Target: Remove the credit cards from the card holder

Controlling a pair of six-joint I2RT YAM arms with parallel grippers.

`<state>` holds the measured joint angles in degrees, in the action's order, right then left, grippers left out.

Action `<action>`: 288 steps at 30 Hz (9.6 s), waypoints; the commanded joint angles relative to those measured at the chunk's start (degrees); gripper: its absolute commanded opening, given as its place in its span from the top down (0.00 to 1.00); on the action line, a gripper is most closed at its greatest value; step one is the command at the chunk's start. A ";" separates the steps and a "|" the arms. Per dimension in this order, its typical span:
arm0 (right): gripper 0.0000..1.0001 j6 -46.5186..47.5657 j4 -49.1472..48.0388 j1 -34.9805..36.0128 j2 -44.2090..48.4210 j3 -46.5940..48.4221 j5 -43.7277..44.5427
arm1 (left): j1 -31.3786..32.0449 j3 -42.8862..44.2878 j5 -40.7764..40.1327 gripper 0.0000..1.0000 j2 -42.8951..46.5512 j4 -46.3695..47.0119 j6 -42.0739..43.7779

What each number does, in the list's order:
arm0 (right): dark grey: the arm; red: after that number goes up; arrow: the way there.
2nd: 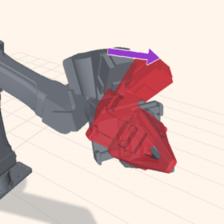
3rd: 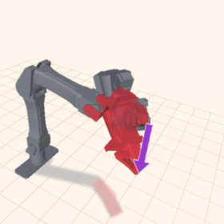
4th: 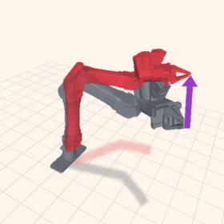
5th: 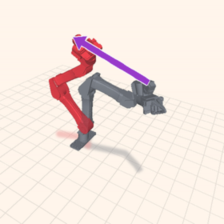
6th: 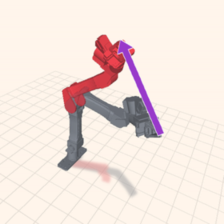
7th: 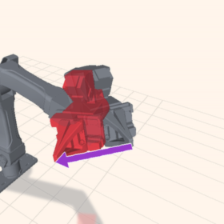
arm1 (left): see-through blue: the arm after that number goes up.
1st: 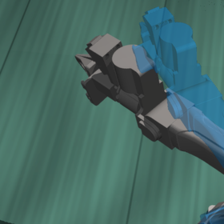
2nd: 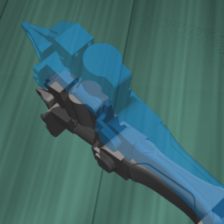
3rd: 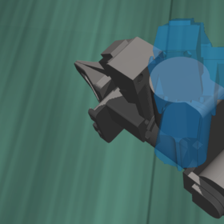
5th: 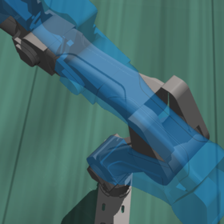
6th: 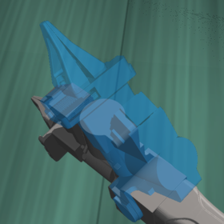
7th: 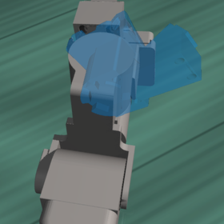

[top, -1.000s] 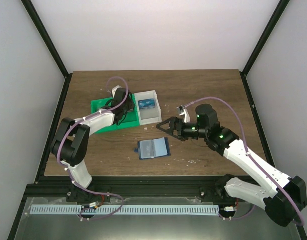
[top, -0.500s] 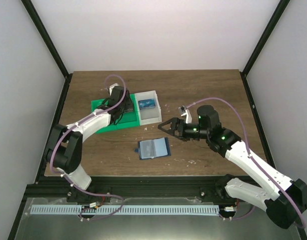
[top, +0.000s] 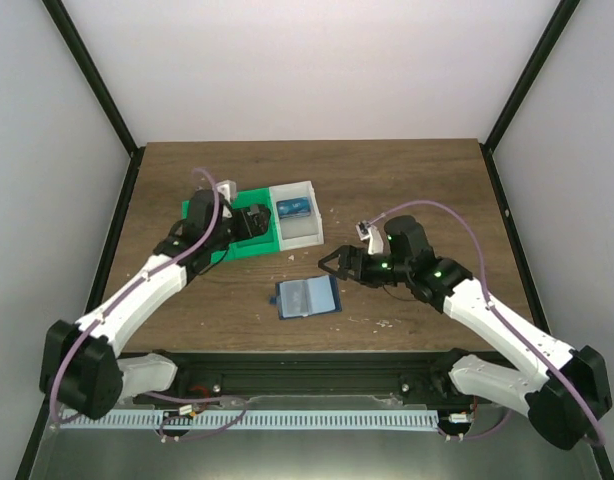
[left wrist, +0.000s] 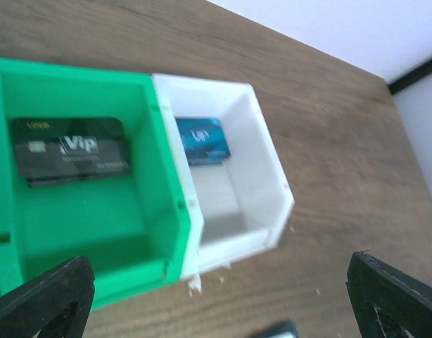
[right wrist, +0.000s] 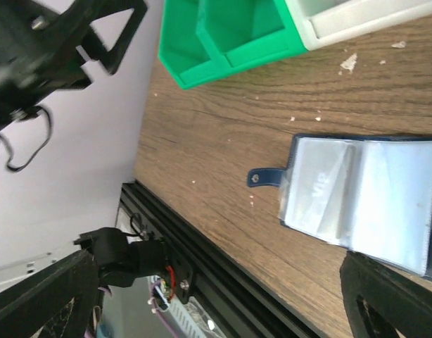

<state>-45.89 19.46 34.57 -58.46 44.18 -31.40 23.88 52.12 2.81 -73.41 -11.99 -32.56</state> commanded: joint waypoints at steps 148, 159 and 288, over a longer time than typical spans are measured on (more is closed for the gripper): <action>0.98 -3.50 -17.77 14.52 -40.94 -1.02 10.16 | 8.55 -35.25 28.61 0.35 -2.55 40.08 -25.35; 0.97 -2.57 -20.48 14.48 -39.05 -2.09 7.80 | 8.64 -35.06 28.73 0.35 -0.58 38.53 -25.47; 0.87 -3.49 -20.66 14.45 -22.46 -10.78 16.44 | 16.33 -36.88 25.45 0.61 -11.08 45.63 -27.21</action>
<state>-49.12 -0.47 48.58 -78.70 31.94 -14.55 39.90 15.75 28.56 -84.18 32.40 -59.66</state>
